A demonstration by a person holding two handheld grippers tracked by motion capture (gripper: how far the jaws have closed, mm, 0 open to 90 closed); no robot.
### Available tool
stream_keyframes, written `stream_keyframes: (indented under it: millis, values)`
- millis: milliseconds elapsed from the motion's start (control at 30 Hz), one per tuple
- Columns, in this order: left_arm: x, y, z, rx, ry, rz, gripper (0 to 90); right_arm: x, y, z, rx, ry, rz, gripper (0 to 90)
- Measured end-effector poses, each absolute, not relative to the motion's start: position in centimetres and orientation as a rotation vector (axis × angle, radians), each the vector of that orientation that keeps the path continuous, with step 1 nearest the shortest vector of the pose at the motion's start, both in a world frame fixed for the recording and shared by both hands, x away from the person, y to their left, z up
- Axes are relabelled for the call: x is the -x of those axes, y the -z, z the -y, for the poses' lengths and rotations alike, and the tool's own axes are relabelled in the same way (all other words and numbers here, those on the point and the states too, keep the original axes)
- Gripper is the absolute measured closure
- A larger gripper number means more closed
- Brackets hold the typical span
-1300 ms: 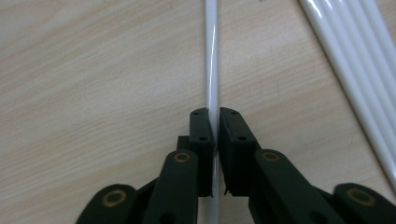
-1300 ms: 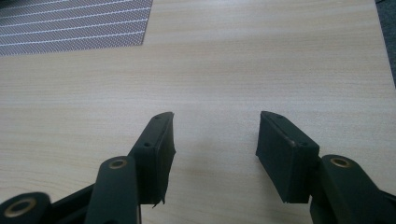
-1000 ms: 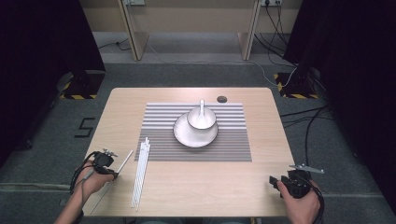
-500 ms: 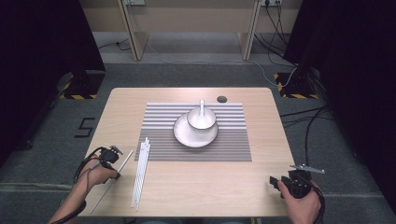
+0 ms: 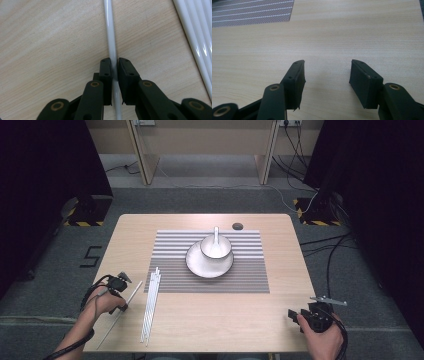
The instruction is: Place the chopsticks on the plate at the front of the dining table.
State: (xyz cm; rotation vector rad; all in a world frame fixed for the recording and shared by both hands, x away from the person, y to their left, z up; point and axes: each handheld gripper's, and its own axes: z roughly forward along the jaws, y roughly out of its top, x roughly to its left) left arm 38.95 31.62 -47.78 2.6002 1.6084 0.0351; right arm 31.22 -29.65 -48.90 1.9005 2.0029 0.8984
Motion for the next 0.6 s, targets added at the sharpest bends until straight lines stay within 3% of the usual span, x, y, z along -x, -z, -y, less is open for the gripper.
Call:
stream_keyframes:
  millis: [600]
  values:
    - [-38.8, 47.77, -30.88, -2.588, -0.089, -1.691, 84.3, -31.13, 48.62, 29.6, -1.901, -0.906, -1.994, 46.1]
